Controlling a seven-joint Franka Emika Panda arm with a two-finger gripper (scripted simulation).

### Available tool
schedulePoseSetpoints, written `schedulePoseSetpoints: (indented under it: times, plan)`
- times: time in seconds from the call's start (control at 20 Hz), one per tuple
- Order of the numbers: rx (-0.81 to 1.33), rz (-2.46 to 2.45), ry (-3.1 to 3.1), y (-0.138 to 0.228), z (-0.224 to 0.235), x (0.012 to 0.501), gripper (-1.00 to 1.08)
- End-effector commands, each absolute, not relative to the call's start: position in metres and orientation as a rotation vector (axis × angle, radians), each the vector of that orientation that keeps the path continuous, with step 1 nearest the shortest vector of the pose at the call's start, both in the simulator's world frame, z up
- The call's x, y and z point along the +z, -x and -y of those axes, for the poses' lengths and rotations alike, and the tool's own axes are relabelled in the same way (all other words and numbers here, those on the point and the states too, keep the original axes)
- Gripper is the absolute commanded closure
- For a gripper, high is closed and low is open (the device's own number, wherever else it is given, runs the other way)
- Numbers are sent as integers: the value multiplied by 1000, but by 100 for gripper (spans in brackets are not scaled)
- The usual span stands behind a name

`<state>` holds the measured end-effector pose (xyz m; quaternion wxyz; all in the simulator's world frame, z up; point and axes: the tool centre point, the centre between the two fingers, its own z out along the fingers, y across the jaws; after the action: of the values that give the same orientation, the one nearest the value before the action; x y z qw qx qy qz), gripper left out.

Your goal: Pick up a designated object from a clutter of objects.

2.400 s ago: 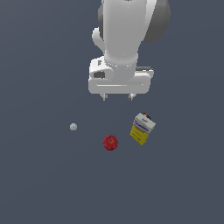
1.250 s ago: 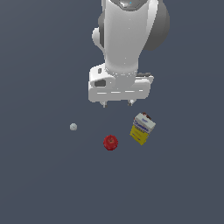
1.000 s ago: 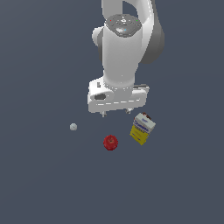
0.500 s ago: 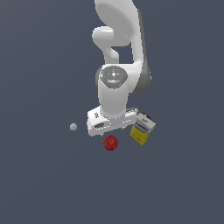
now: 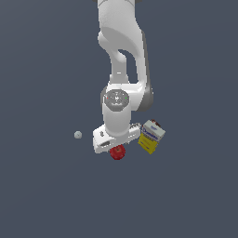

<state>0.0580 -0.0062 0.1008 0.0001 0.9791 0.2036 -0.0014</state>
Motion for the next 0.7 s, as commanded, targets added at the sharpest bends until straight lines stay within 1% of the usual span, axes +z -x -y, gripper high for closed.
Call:
schedulePoseSetpoints:
  times: [0.0,0.3,0.65]
  plan:
    - [0,-652,-3073,-59,7,97,-92]
    - [-3,-647,-3074,-58,7,92,-92]
    - [-1,-651,-3073,-57,7,60,-92]
